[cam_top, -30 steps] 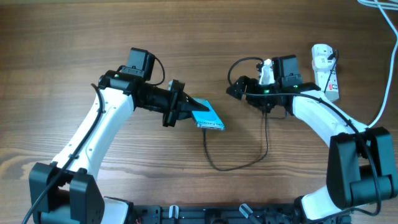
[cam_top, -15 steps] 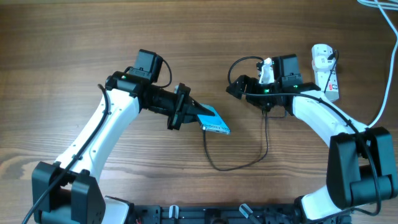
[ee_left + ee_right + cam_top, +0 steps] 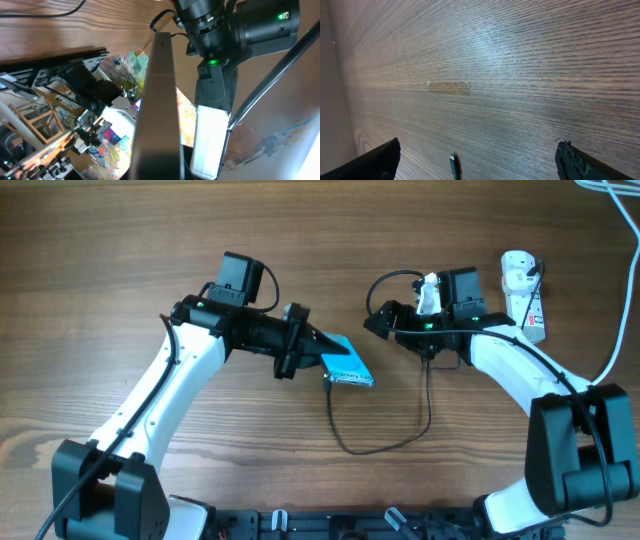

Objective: Plug charger to phone and switch on socket

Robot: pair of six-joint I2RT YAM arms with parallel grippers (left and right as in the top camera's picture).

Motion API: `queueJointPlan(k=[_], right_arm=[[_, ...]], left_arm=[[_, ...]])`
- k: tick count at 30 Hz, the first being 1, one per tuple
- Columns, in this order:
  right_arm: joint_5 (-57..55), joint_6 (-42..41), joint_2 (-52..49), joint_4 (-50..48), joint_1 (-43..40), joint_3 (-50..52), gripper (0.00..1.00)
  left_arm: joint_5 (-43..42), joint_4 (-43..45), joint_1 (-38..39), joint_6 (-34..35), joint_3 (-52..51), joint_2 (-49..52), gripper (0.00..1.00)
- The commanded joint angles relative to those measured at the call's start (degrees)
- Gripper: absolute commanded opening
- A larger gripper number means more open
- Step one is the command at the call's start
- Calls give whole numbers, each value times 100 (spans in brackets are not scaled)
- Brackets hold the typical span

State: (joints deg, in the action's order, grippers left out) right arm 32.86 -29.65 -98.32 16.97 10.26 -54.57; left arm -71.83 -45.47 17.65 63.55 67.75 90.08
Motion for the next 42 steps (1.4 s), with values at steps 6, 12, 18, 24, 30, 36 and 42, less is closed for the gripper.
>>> queueJointPlan(k=[6,12,18,24,30,36,42], right_arm=[[-98,96,-48,-28,28,-7,100],[-98,98,-48,-28,28,-7,100],[-98,98,-48,-28,28,-7,100],[-98,98,-48,-28,28,-7,100],[-98,96,-48,-28,26,-7,100],[-98,98,-48,-28,26,-7,100],[-98,96,-48,-28,26,-7,100]], left_arm=[[98,98,20,96,39,-146,5],[229,549,24,780,39,-146,5],[232,761,24,896,39,-146,4],[328,761,24,896,39,-146,5],[422,758,24,896,39,-146,6],[444,761,24,896,39,-146,6],[444,848,24,896,39,-146,7]])
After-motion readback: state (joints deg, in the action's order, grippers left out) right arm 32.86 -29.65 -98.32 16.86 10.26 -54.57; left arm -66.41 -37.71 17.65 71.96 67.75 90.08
